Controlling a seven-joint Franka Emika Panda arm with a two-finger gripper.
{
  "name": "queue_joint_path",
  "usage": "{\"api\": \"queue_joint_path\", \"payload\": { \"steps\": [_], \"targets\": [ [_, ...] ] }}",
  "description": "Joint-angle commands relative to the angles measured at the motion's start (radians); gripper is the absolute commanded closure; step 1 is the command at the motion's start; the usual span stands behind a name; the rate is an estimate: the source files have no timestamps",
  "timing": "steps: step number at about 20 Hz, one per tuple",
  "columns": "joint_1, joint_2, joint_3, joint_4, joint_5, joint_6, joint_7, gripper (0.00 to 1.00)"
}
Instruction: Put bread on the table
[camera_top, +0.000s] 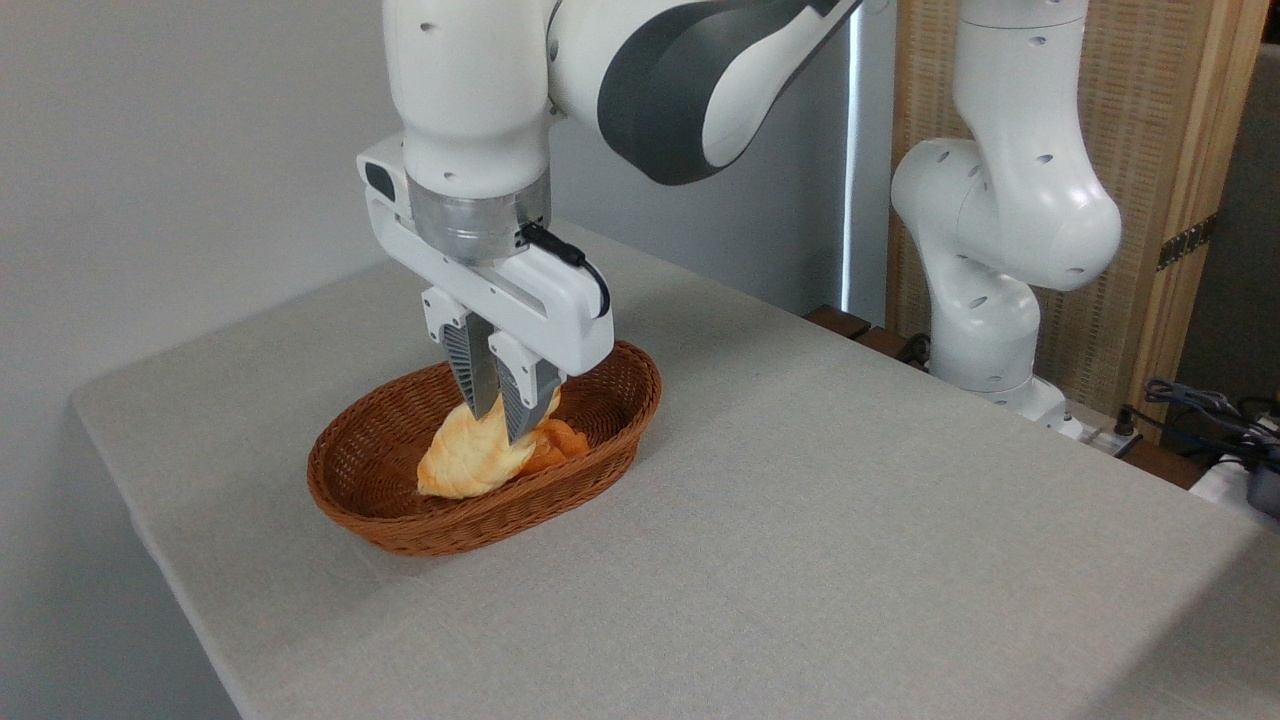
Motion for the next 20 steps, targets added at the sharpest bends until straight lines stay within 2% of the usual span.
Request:
{"api": "queue_joint_path", "payload": {
  "steps": [1,3,9,11,12,13,15,17,20],
  "targets": [
    [-0.004,-0.008,0.059,0.041,-0.018,-0.067,0.074,0.57],
    [-0.004,-0.019,0.073,0.042,-0.018,-0.067,0.113,0.55],
    [-0.004,-0.021,0.14,0.105,-0.012,-0.093,0.137,0.48],
    [-0.004,-0.021,0.148,0.107,-0.005,-0.106,0.149,0.3],
    [-0.004,-0.021,0.149,0.107,-0.003,-0.106,0.166,0.18],
    [-0.004,-0.021,0.157,0.11,-0.003,-0.107,0.172,0.0],
    [-0.004,-0.033,0.162,0.111,0.003,-0.107,0.174,0.0],
    [-0.004,-0.034,0.163,0.113,0.088,-0.107,0.176,0.0],
    [-0.004,-0.034,0.162,0.119,0.101,-0.106,0.173,0.0]
  ]
}}
